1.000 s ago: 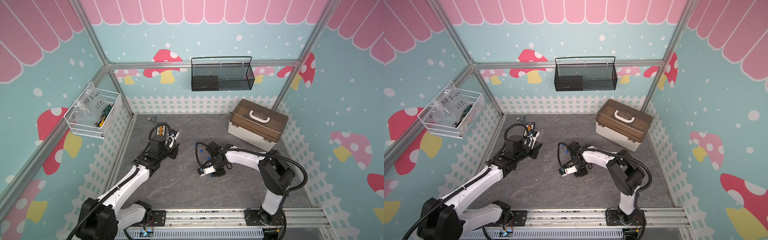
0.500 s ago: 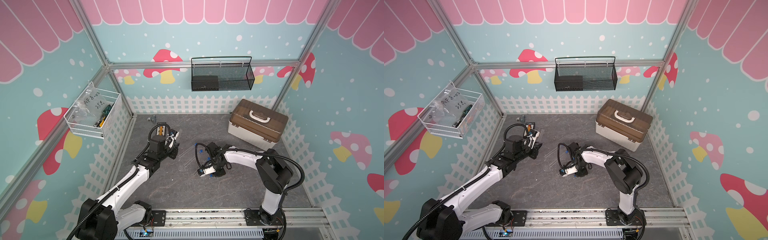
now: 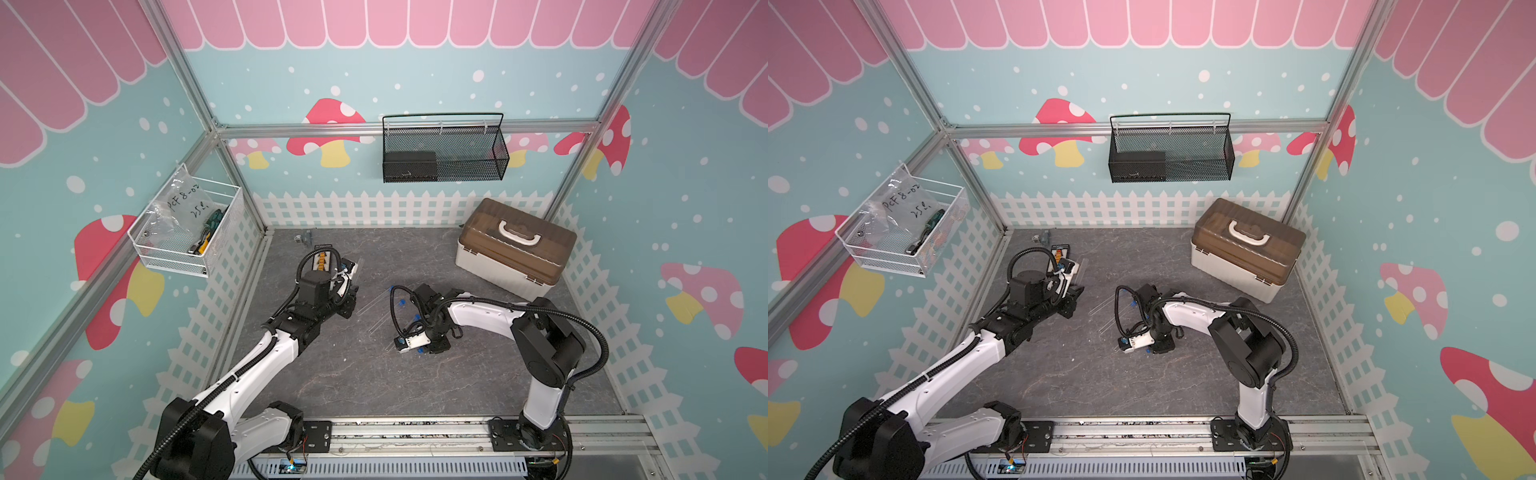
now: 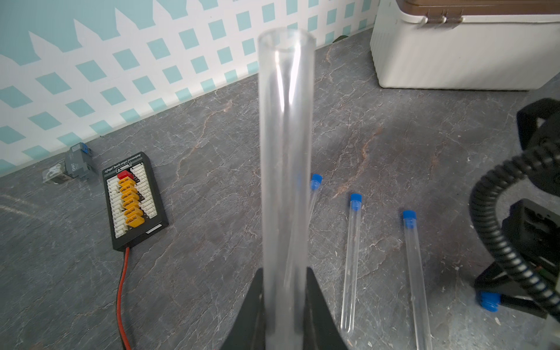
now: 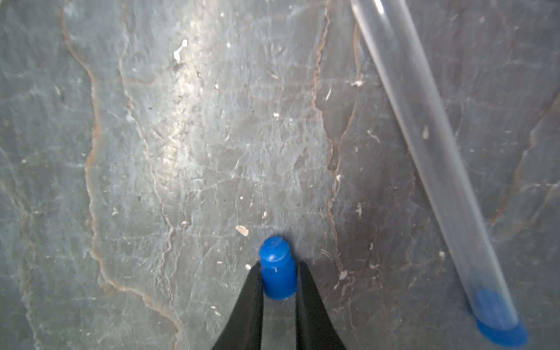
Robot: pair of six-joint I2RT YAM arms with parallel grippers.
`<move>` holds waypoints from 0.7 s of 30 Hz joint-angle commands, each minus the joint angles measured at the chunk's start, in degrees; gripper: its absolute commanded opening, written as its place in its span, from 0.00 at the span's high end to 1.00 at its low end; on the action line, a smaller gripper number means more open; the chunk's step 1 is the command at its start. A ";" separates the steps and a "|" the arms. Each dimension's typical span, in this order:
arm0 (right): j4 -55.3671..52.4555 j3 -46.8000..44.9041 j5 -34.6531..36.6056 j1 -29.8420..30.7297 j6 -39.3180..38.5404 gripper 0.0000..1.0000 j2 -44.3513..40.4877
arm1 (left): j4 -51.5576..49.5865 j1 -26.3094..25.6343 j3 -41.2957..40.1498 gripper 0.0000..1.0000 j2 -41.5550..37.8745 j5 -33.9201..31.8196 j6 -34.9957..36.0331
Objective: Insert stoppers into test tubes
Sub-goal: Pick up the stopper from the center of the board.
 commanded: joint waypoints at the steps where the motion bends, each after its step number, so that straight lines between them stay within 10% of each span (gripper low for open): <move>1: 1.48 -2.32 -2.29 0.50 1.26 0.84 2.41 | -0.93 -0.32 0.10 1.00 -1.42 -0.76 0.60; 21: 8.66 -9.91 -5.84 -1.05 8.02 0.89 -14.82 | -1.35 -3.17 1.76 1.00 -2.19 -2.73 9.14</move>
